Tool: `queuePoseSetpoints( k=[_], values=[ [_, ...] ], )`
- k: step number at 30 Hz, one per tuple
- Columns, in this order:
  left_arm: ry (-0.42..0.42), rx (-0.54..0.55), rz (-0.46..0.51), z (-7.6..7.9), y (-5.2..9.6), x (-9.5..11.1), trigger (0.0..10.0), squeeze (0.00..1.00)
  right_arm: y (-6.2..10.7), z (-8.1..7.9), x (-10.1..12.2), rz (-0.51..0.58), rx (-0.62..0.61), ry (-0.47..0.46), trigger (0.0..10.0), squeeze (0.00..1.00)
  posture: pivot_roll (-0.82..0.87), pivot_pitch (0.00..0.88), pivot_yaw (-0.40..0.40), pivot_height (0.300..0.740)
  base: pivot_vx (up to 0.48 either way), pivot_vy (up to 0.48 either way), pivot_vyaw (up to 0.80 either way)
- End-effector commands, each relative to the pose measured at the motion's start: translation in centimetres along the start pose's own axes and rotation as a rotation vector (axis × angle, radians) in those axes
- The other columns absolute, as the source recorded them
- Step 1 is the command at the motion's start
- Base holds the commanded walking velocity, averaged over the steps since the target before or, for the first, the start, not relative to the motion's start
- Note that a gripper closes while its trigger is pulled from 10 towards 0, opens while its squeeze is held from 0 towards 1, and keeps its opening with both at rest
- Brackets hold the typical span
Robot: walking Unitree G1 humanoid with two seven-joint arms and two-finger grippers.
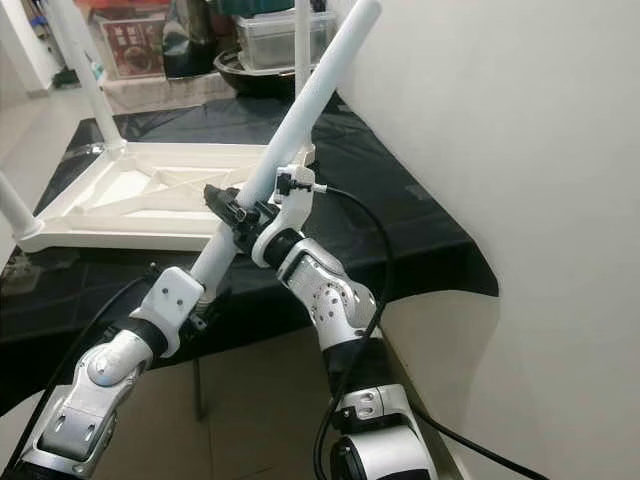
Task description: Building children table
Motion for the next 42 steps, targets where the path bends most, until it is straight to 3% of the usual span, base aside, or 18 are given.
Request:
queuePoseSetpoints(
  k=[1,5,6,7,8,12,18,19,22,26,28,30,33,37,42],
  values=[
    [0.001,-0.008,-0.009,0.1,0.2,-0.2,10.0,1.0,-0.1,-0.7,-0.8,0.007,0.01,-0.03,0.0,0.0,-0.04,0.021,0.018,0.734,0.0,0.0,0.0],
    [-0.008,0.005,-0.035,-0.2,0.5,-0.7,10.0,1.0,-0.2,-0.7,-0.6,0.013,0.008,-0.031,0.0,0.0,-0.03,0.027,0.016,0.734,0.0,0.0,0.0],
    [-0.015,0.0,-0.054,-0.3,0.9,-1.2,10.0,0.68,-0.2,-0.6,-0.3,0.021,0.005,-0.029,0.0,0.0,-0.03,0.027,0.016,0.734,0.0,0.0,0.0],
    [-0.015,0.0,-0.054,-0.3,0.9,-1.2,10.0,0.68,-0.2,-0.6,-0.3,0.021,0.005,-0.029,0.0,0.0,-0.03,0.027,0.016,0.734,0.0,0.0,0.0],
    [-0.018,0.006,-0.072,-0.4,1.3,-1.7,10.0,0.0,-0.2,-0.4,0.0,0.031,-0.002,-0.028,0.0,0.0,-0.03,0.026,0.017,0.734,0.0,0.0,0.0],
    [0.024,0.083,-0.124,-1.4,2.8,-3.2,10.0,0.0,0.1,1.4,1.7,0.084,-0.076,-0.001,0.0,0.0,-0.03,0.026,0.017,0.734,0.0,0.0,0.0],
    [0.084,0.139,-0.143,-1.4,4.0,-3.9,10.0,0.0,0.7,3.0,2.9,0.114,-0.156,0.052,0.2,0.0,-0.03,0.024,0.016,0.734,0.0,0.0,0.0],
    [0.104,0.16,-0.137,-1.3,4.3,-3.8,10.0,0.0,1.0,3.7,3.4,0.124,-0.192,0.105,10.0,0.0,-0.03,0.024,0.014,0.734,0.0,0.0,0.0],
    [0.163,0.23,-0.078,-1.0,5.0,-2.7,10.0,0.0,1.8,4.7,4.4,0.142,-0.25,0.239,10.0,0.0,-0.03,0.022,0.011,0.734,0.0,0.0,0.0],
    [0.185,0.256,-0.053,-1.0,5.1,-2.1,10.0,0.0,2.0,4.7,4.5,0.145,-0.259,0.286,10.0,0.0,-0.03,0.019,0.01,0.734,0.0,0.0,0.3],
    [0.213,0.328,0.005,-1.7,5.1,-0.6,10.0,0.0,2.0,4.7,4.4,0.143,-0.264,0.333,10.0,0.0,-0.03,0.013,0.005,0.734,0.0,0.0,0.8],
    [0.213,0.328,0.005,-1.7,5.1,-0.6,10.0,0.0,2.0,4.7,4.4,0.143,-0.264,0.333,10.0,0.0,-0.03,0.013,0.005,0.734,0.0,0.0,0.8],
    [0.236,0.414,0.083,-2.9,4.9,1.6,10.0,0.0,1.9,4.5,4.3,0.144,-0.265,0.363,10.0,0.0,-0.03,0.011,0.003,0.734,0.0,0.0,0.8],
    [0.234,0.438,0.102,-3.3,4.8,2.3,10.0,0.0,1.8,4.4,4.4,0.151,-0.269,0.378,10.0,0.0,-0.03,0.011,-0.004,0.734,0.0,0.0,0.8],
    [0.339,0.532,0.19,-5.1,4.8,4.2,10.0,0.0,1.4,4.9,4.9,0.164,-0.312,0.406,10.0,0.0,-0.03,0.01,-0.003,0.734,0.221,-0.051,0.56]
  ],
)
Point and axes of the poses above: a point about 5 cm out from each wrist's last joint towards the gripper, its own y axis pointing back from the gripper into the wrist, its own x axis along the axis of the wrist's last joint, z = x × y, the point moved 3 cm from there along -y, pointing out of the wrist towards the gripper, and after that the axes turned 6 degrees about y, right-handed, at the moved point
